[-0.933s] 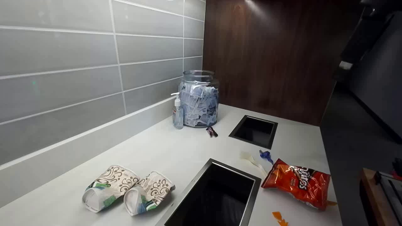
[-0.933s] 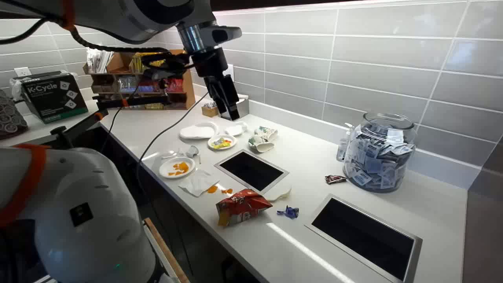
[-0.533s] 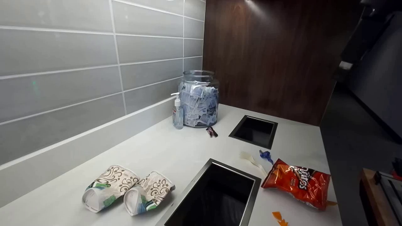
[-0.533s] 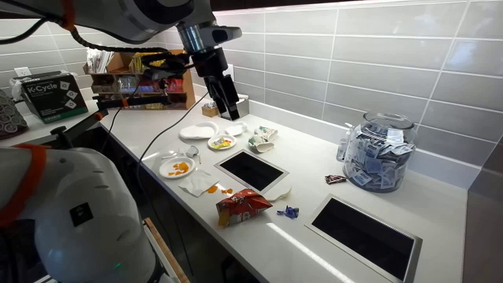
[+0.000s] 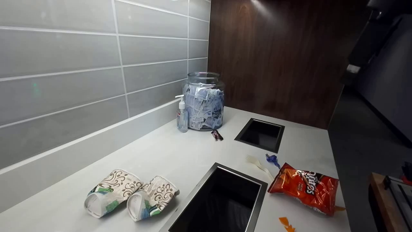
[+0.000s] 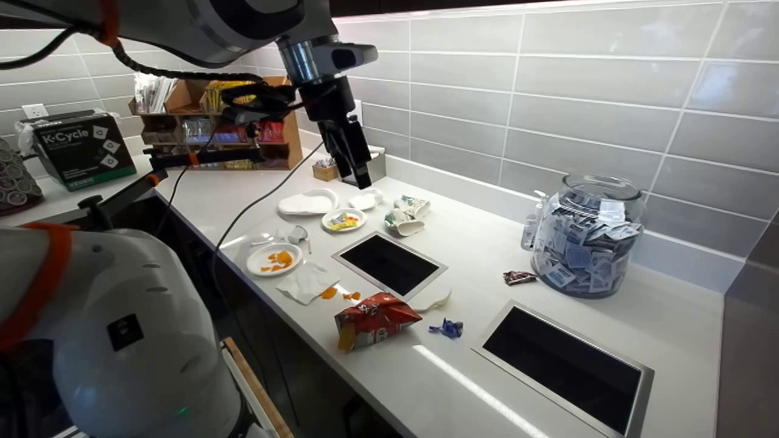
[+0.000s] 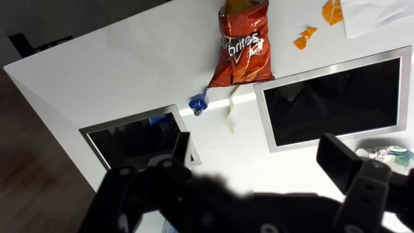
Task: Empty some doritos from the bag into the bin on the left
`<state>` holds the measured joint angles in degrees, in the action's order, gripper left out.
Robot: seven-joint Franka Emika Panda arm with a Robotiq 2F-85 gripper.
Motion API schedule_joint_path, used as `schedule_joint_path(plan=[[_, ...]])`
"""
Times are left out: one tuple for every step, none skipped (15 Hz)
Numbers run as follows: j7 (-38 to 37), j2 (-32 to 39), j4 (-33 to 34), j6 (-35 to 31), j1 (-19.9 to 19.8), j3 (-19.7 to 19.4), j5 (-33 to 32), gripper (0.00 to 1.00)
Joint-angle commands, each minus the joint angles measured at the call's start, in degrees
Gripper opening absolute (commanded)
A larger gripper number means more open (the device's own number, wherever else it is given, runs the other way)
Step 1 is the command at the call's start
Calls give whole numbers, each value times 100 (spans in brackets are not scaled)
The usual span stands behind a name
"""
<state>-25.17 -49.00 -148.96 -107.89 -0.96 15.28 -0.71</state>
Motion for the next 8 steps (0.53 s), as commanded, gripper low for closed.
schedule_joint_path(plan=[[126, 328, -265, -228, 67, -550, 592, 100], [128, 414, -312, -218, 55, -658, 750, 100], [147, 519, -351, -208, 57, -766, 919, 100], [183, 650, -422, -228, 57, -868, 1088, 100], [212, 783, -453, -184, 47, -909, 1183, 100], [159, 930, -531, -257, -42, -842, 1094, 100], [248, 1088, -645, -456, -51, -811, 995, 100], [236, 1228, -735, -660, -68, -745, 893, 100]])
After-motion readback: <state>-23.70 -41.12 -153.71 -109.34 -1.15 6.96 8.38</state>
